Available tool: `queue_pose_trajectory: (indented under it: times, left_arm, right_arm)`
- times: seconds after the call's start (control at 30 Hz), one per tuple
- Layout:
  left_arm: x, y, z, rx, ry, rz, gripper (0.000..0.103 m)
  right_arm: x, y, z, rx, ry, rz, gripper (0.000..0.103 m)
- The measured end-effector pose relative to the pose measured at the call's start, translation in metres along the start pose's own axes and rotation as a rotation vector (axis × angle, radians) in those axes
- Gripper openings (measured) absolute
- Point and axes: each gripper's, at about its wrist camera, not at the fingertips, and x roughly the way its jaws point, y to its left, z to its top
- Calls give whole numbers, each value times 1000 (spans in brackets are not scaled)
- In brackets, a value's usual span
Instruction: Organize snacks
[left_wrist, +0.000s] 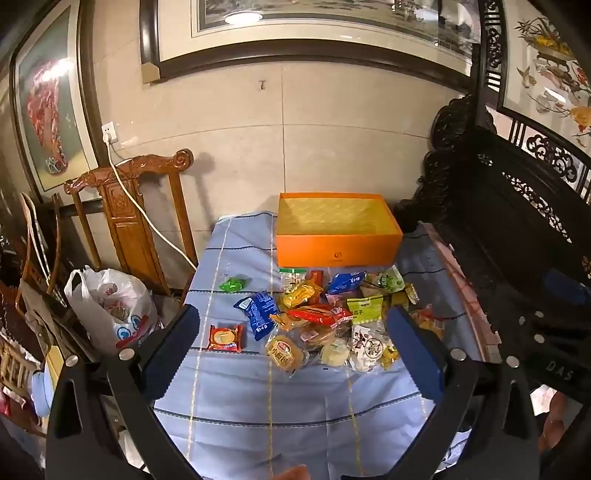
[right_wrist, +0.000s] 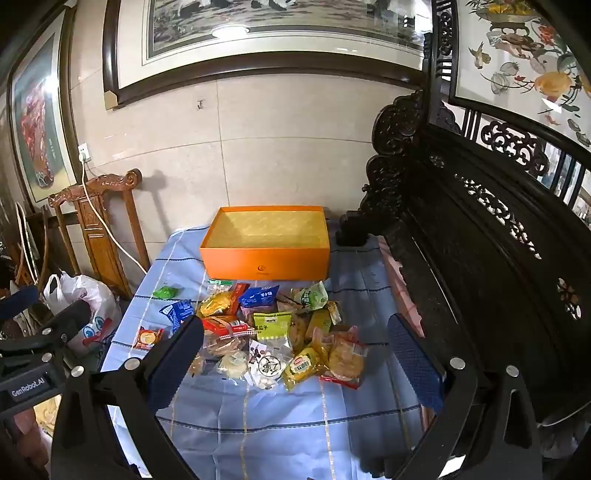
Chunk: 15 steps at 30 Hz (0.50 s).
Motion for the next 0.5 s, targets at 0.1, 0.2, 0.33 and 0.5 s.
queue_pose_trajectory:
  times: [0.1,0.2,0.33,0.5]
  left_arm:
    - [-2,1,-1,-4,-3,6,99]
    - [-4,-2,-16,-25,8,-25,99]
    - [-13,-6,-35,-9,7,-96,99]
    - [-30,-9,-45,32,-43,-122,99]
  right_arm:
    - [-1,2,0,0,0,3,100]
    - [-1,-2,0,4,5,-1,100]
    - [-2,-8,-1,14,1,-2,99]
    - [-2,-8,1,11,5,1,99]
